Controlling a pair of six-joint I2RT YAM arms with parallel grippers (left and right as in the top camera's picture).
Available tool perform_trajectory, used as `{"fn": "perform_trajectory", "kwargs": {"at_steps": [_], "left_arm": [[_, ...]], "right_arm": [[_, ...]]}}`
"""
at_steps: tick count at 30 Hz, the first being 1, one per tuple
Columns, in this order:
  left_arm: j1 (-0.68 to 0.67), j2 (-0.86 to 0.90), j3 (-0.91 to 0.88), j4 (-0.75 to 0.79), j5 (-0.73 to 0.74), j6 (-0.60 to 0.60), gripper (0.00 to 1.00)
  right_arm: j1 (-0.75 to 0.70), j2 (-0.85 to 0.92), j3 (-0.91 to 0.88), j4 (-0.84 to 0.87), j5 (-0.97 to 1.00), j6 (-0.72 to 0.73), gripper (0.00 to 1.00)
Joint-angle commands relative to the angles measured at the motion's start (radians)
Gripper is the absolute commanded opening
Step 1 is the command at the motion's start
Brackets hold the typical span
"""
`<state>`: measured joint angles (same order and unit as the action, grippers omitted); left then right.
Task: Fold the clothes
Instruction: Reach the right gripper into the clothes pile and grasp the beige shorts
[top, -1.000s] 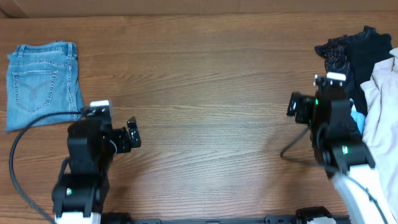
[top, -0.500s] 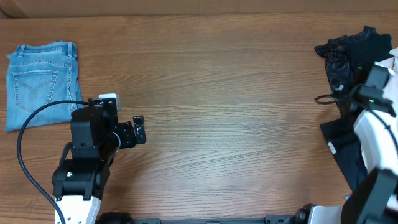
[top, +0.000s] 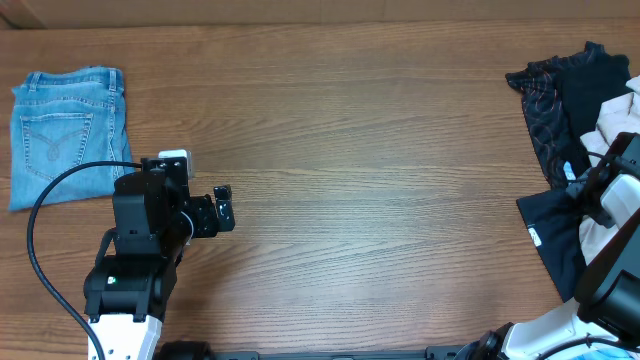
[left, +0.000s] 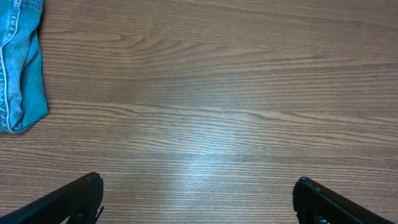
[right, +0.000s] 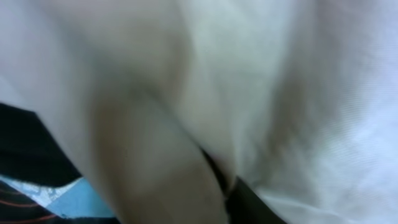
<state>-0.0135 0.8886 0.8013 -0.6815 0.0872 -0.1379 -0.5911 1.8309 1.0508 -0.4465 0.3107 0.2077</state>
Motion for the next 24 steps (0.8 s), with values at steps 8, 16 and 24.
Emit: {"fn": "perform_trajectory", "kwargs": {"at_steps": [8,16,24], "left_arm": [[-0.006,0.002,0.026,0.006,0.014,0.011,1.00],[-0.006,0.002,0.026,0.014,0.014,0.010,1.00],[-0.006,0.002,0.026,0.032,0.014,0.011,1.00]], "right_arm": [[0.003,-0.029,0.089,-0.070,-0.043,0.006,0.41],[0.003,-0.069,0.104,-0.121,-0.056,0.040,0.25],[0.096,-0.285,0.235,-0.208,-0.292,0.058,0.04]]}}
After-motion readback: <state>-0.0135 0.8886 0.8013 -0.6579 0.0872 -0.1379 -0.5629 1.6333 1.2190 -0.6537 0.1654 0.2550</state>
